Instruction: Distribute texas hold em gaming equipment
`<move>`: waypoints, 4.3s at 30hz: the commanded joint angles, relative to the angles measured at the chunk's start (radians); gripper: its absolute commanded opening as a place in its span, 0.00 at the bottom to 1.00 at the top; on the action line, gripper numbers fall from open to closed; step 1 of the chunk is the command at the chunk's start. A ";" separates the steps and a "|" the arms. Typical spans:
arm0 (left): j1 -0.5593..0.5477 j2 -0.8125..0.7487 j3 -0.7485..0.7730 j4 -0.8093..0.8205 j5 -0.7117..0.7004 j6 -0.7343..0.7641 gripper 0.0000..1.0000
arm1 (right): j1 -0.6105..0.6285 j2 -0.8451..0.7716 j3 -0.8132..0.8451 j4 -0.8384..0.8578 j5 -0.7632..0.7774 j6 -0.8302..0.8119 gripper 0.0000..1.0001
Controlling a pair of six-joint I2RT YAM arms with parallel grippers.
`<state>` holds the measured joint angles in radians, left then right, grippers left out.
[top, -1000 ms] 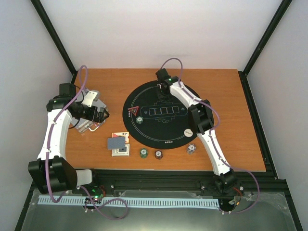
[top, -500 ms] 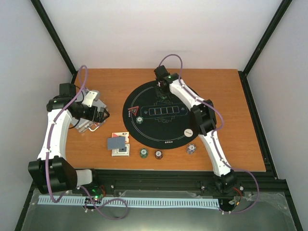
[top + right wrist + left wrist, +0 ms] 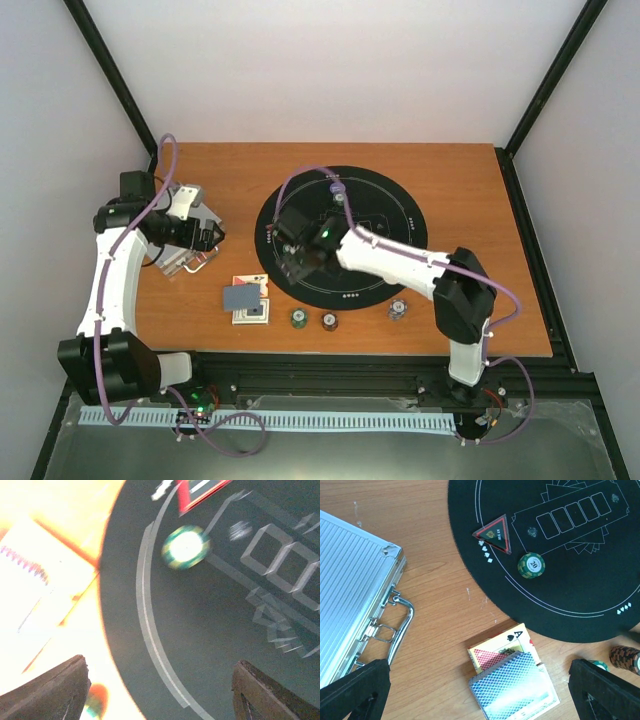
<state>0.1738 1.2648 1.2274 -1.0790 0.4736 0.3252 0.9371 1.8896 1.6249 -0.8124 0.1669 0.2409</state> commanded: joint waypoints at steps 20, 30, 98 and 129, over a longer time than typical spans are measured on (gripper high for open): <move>0.015 -0.071 -0.003 -0.007 -0.007 -0.012 1.00 | 0.247 0.066 -0.229 0.094 -0.099 0.165 0.75; 0.015 -0.064 -0.003 -0.003 -0.002 -0.008 1.00 | 0.249 0.080 -0.272 0.124 -0.114 0.181 0.59; 0.015 -0.071 0.021 -0.027 0.009 0.012 1.00 | -0.244 -0.133 -0.596 0.205 -0.008 0.082 0.20; 0.016 -0.065 0.036 -0.031 0.022 0.006 1.00 | 0.224 -0.212 -0.459 0.002 -0.020 0.248 0.75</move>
<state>0.1833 1.2018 1.2205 -1.0958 0.4812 0.3233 1.1400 1.6382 1.1854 -0.7948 0.1619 0.4454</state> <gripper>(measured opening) 0.999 0.754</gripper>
